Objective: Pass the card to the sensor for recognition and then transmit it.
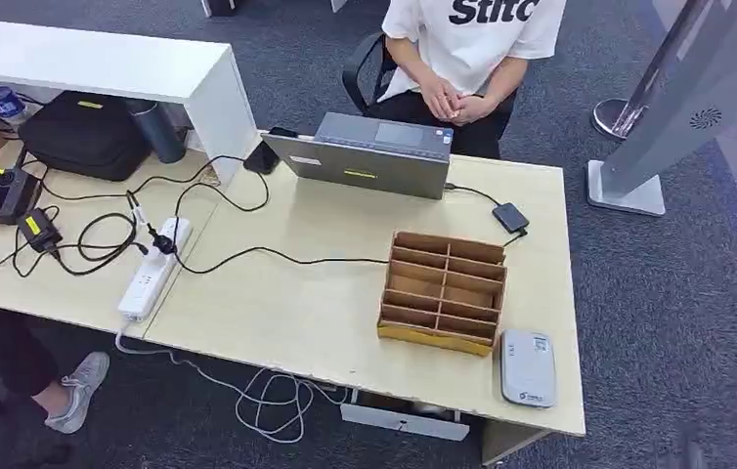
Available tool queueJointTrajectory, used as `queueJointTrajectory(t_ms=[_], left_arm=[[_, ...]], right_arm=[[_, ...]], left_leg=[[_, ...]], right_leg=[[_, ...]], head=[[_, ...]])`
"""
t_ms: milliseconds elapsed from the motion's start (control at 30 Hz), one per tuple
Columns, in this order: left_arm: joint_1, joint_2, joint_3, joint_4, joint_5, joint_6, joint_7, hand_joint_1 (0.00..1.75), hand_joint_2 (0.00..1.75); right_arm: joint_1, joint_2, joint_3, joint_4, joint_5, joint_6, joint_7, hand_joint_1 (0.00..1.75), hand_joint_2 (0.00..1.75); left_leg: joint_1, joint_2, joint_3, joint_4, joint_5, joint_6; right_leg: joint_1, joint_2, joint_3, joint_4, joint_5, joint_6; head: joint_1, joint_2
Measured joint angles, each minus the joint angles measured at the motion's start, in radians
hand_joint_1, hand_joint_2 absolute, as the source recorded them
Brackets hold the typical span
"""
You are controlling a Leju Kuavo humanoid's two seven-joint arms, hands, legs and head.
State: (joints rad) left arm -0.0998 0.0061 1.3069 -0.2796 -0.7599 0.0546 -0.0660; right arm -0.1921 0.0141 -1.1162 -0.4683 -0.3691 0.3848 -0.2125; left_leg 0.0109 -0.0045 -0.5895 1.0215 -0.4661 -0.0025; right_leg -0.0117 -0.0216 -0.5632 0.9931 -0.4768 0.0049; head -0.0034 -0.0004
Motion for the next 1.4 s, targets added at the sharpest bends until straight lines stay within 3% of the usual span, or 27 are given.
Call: queueJointTrajectory(t_ms=[167,300,333,367,433,500,600,700,800,867,900,933,1067,1400], left_arm=[[0.004,0.0,0.004,0.0,0.013,0.012,0.012,0.0,1.75],[0.004,-0.003,0.024,0.0,0.046,0.04,0.028,0.0,1.75],[0.004,-0.003,0.027,0.0,0.051,0.046,0.035,1.75,1.75],[0.004,-0.005,0.032,0.0,0.057,0.055,0.045,1.75,1.75],[0.005,-0.007,0.039,0.0,0.059,0.063,0.063,1.75,1.75],[0.006,-0.009,0.042,0.0,0.048,0.06,0.07,1.75,1.75],[0.007,-0.011,0.042,0.0,0.028,0.06,0.083,1.75,1.75],[0.006,-0.015,0.042,0.0,0.018,0.058,0.088,1.75,1.75],[0.007,-0.018,0.041,0.0,0.008,0.046,0.094,1.75,1.75],[0.007,-0.018,0.04,0.0,0.0,0.037,0.094,1.69,1.75],[0.008,-0.017,0.04,0.0,-0.003,0.03,0.093,0.44,1.75],[0.008,-0.016,0.039,0.0,-0.004,0.027,0.093,0.0,1.75],[0.01,-0.016,0.034,0.0,0.001,0.009,0.087,0.0,1.75],[0.061,-0.008,-0.227,-0.003,0.159,-0.008,0.084,0.0,1.75]], right_arm=[[0.107,-0.006,0.0,0.119,0.131,-0.145,0.011,0.0,1.75],[0.119,-0.01,-0.004,0.17,0.11,-0.27,0.053,0.0,1.75],[0.12,-0.01,-0.009,0.18,0.099,-0.286,0.057,0.0,1.75],[0.119,-0.008,-0.014,0.191,0.085,-0.312,0.06,1.75,1.75],[0.118,-0.008,-0.017,0.209,0.1,-0.343,0.098,1.75,1.75],[0.121,-0.009,0.01,0.222,0.232,-0.344,0.133,1.75,1.75],[0.132,-0.022,0.178,0.227,0.57,-0.352,0.104,1.75,1.75],[0.133,-0.037,0.299,0.23,0.669,-0.338,0.066,1.75,1.75],[0.136,-0.048,0.429,0.241,0.796,-0.314,0.11,1.75,1.75],[0.14,-0.05,0.494,0.249,0.827,-0.299,0.171,1.12,1.75],[0.142,-0.05,0.518,0.253,0.825,-0.292,0.209,0.0,1.75],[0.144,-0.05,0.533,0.257,0.82,-0.29,0.244,0.0,1.75],[0.149,-0.051,0.547,0.263,0.784,-0.276,0.298,0.0,1.75],[0.188,-0.051,0.662,0.248,0.691,-0.281,0.289,0.0,1.75]], left_leg=[[0.0,0.006,0.001,0.0,-0.004,-0.003],[0.0,0.007,0.002,0.0,-0.005,-0.003],[0.0,0.007,0.002,0.0,-0.005,-0.003],[0.0,0.007,0.003,0.0,-0.005,-0.003],[0.0,0.007,0.003,0.0,-0.005,-0.003],[0.0,0.007,0.003,0.0,-0.005,-0.003],[-0.001,0.007,0.003,0.0,-0.005,-0.003],[-0.001,0.007,0.004,0.0,-0.005,-0.003],[0.0,0.007,0.004,0.0,-0.005,-0.003],[0.0,0.007,0.004,0.0,-0.005,-0.003],[0.0,0.007,0.004,0.0,-0.005,-0.003],[0.0,0.007,0.004,0.0,-0.005,-0.003],[0.0,0.007,0.004,0.0,-0.005,-0.003],[0.0,0.007,0.004,0.0,-0.005,-0.003]], right_leg=[[0.0,0.006,-0.001,0.001,-0.001,-0.001],[0.0,0.009,-0.001,0.001,-0.002,-0.002],[0.0,0.009,-0.001,0.001,-0.002,-0.002],[0.0,0.009,-0.001,0.001,-0.002,-0.002],[0.0,0.009,0.0,0.001,-0.002,-0.002],[0.0,0.009,0.0,0.001,-0.002,-0.002],[-0.001,0.009,0.0,0.001,-0.002,-0.002],[-0.001,0.009,0.0,0.001,-0.002,-0.002],[-0.001,0.009,0.0,0.001,-0.002,-0.002],[-0.001,0.008,0.0,0.001,-0.002,-0.002],[-0.001,0.008,0.0,0.001,-0.002,-0.002],[-0.001,0.009,0.0,0.001,-0.002,-0.002],[0.0,0.009,0.0,0.001,-0.002,-0.002],[-0.001,0.009,0.0,0.001,-0.002,-0.002]], head=[[0.0,0.0],[0.001,0.0],[0.0,0.0],[0.0,0.0],[0.001,0.0],[0.0,0.0],[0.001,0.0],[0.0,0.0],[0.001,0.0],[0.001,0.0],[0.0,0.0],[0.0,0.0],[0.0,0.0],[0.001,0.0]])
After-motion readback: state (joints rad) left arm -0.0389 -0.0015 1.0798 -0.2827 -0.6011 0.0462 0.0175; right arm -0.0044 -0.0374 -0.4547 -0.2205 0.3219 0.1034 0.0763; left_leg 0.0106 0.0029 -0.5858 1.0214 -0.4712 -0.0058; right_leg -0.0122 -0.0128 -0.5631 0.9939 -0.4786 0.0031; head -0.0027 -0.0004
